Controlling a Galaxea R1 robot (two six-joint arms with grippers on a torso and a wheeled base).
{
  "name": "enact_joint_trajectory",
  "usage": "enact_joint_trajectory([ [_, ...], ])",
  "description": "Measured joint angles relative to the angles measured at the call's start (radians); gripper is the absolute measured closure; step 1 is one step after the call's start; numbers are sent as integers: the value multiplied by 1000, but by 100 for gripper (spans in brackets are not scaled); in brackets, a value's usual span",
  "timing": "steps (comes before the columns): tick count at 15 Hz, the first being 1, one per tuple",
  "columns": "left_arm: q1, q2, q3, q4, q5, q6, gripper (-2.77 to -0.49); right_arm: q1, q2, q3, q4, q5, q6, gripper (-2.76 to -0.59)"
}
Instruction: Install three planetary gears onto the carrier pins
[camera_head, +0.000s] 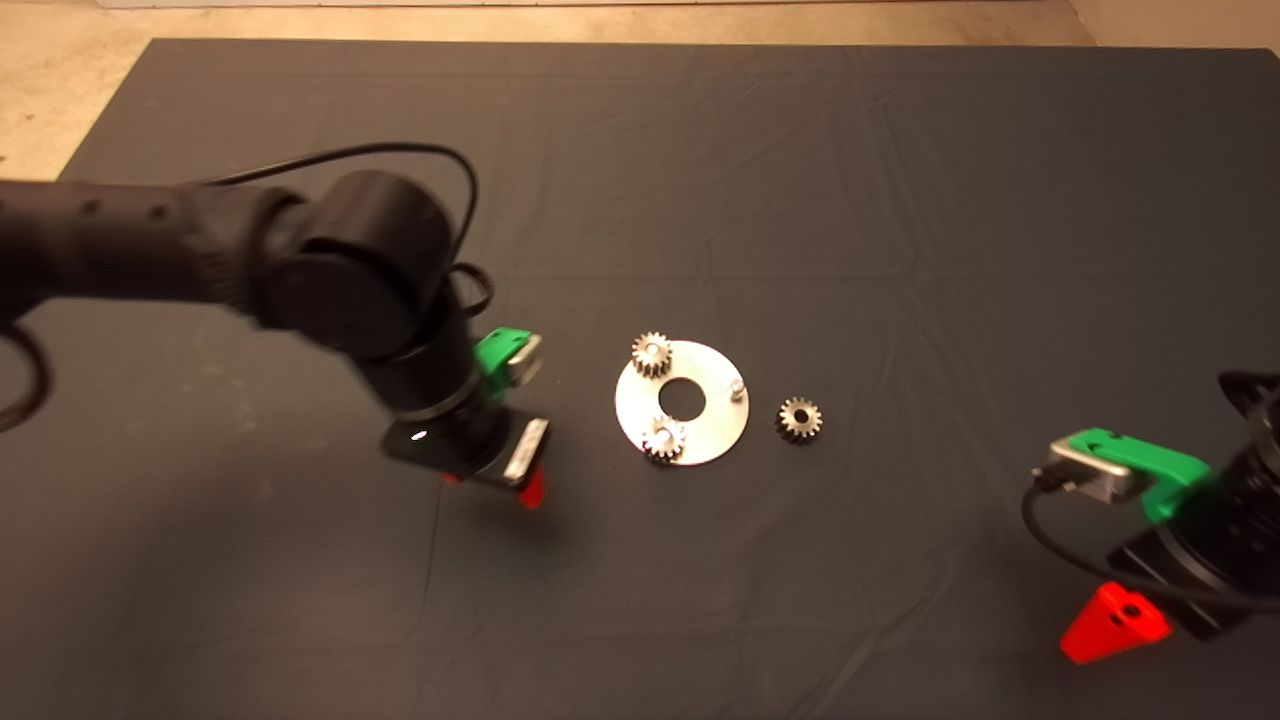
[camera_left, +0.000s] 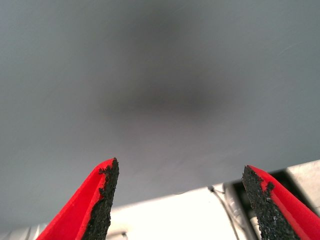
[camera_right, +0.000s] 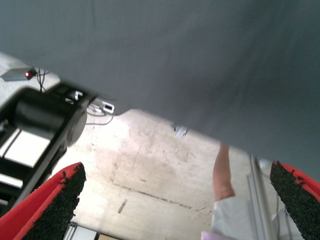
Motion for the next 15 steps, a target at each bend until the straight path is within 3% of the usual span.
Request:
enact_joint_trajectory([
  [3,-12,-222,101,-12,25,-1,-182,-13,102,-231,-9,1,-156,-275],
  [5,-31,-317,164,-25,35,-1,-186,-17,189,-372,-24,0,-252,-275],
  [7,-34,-331,217,-63,33,0,-199,-20,289,-451,-45,2,-318,-275],
  [9,-48,-332,236,-66,28,-1,-202,-30,352,-478,-51,14,-373,-275],
  [12,-62,-351,261,-92,28,-2,-202,-33,367,-504,-65,10,-437,-275],
  [13,-65,-358,263,-106,28,-2,-202,-33,372,-512,-74,6,-484,-275],
  [14,-67,-363,265,-114,29,-3,-202,-33,376,-514,-81,6,-503,-275],
  [15,-68,-365,268,-125,29,-4,-202,-33,387,-514,-101,7,-532,-275],
])
